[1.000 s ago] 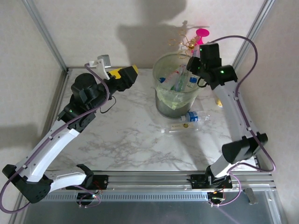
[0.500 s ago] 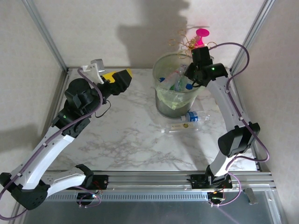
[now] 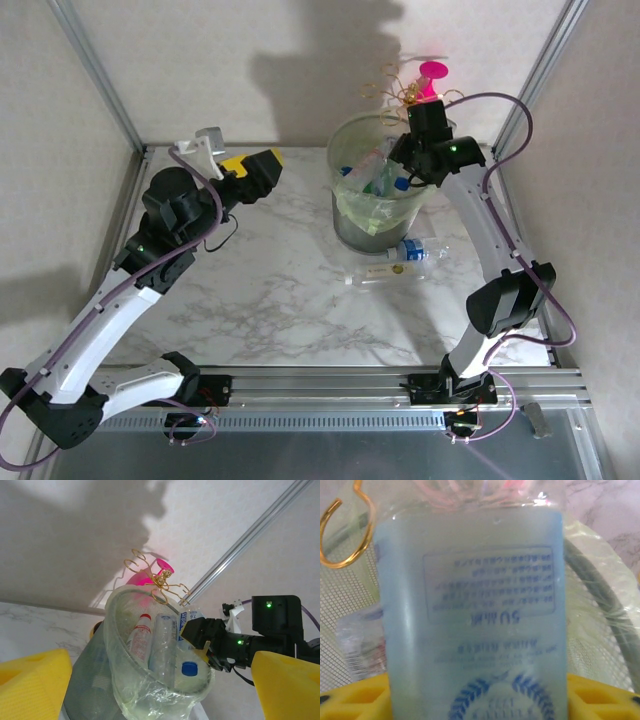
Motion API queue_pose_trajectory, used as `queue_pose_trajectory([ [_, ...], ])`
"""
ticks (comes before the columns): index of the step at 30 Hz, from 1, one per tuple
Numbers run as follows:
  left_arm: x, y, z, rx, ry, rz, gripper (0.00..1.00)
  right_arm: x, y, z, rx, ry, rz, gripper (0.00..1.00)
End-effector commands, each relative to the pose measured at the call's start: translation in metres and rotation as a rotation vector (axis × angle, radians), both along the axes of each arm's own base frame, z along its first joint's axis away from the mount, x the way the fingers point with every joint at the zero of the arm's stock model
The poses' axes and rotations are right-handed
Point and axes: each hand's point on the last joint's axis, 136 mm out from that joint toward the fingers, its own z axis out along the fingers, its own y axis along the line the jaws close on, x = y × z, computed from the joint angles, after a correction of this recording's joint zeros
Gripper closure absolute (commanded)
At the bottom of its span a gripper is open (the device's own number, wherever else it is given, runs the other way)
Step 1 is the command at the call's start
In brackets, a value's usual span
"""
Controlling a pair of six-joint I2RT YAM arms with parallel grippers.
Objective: Put the plastic bottles in the bin
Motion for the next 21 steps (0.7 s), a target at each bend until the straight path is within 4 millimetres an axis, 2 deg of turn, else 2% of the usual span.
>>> queue_pose_trajectory([
  [1,0.003,0.005,0.001,0.016,-0.015,0.02,0.08,-0.011,-0.003,-0.006,-0.026,0.053,-0.009,0.3],
  [5,0.005,0.005,0.0,0.017,-0.016,0.025,0.07,-0.014,-0.011,0.007,-0.044,0.017,-0.025,0.25],
  [9,0.008,0.004,0.0,0.022,-0.015,0.025,0.07,-0.017,-0.019,0.019,-0.058,-0.012,-0.039,0.24],
  [16,0.013,0.005,-0.003,0.027,-0.007,0.039,0.07,-0.019,-0.032,0.03,-0.073,-0.036,-0.055,0.17],
  [21,0.016,0.003,-0.003,0.021,-0.006,0.033,0.07,-0.017,-0.035,0.041,-0.073,-0.067,-0.031,0.16],
])
